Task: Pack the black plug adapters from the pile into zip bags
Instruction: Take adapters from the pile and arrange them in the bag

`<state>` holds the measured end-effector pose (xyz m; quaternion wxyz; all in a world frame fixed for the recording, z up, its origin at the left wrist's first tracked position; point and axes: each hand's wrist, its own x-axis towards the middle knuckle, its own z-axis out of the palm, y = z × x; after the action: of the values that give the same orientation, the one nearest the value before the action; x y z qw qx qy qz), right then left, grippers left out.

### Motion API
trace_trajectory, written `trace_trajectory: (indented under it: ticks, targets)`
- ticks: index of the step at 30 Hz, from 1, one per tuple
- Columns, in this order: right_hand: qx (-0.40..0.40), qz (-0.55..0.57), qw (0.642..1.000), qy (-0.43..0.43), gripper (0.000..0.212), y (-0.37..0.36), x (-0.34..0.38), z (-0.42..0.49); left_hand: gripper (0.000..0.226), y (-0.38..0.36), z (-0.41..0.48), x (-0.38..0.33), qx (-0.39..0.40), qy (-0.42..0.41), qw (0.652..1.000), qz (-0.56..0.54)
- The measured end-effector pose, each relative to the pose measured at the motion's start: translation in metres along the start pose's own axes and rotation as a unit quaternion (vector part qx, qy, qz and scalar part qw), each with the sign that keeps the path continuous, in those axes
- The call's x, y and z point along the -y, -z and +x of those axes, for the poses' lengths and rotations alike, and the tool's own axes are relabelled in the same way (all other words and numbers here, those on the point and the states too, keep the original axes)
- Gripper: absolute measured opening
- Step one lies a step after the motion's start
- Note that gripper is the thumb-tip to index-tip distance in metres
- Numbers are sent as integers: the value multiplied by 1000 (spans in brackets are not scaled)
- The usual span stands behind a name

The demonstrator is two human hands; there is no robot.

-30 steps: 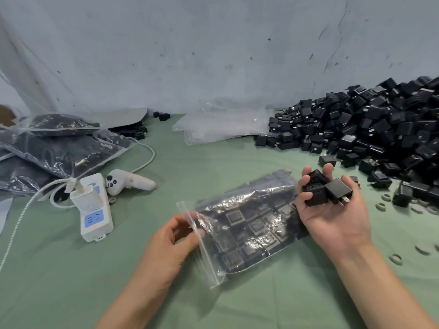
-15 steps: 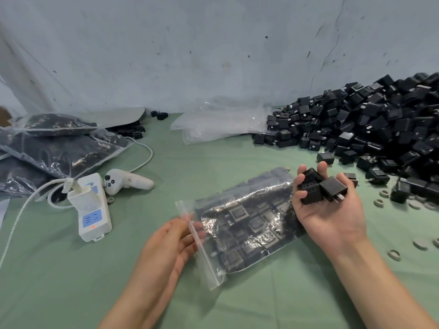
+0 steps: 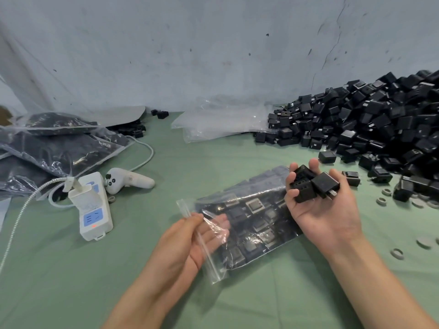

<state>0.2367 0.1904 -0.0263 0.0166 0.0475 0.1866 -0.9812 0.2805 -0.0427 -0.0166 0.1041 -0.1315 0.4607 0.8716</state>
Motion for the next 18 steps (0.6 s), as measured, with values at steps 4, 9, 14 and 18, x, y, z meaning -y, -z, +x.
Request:
trace_trajectory:
  ticks: [4,9,14,18]
  targets:
    - [-5,-13,1000,-21,41,-6,-7,1,6,-1,0,-2,37,55,995,-70]
    - [-14,-6,999,-46,43,-16,-18,1,21,14,8,-9,-43,-23,999,-21]
    - [-20,53,997,-45,36,-25,-29,0,10,29,15,-23,-241,-359,830,352]
    - [-23,74,996,-43,30,-34,-43,-3,11,-5,11,-15,-78,-427,789,435]
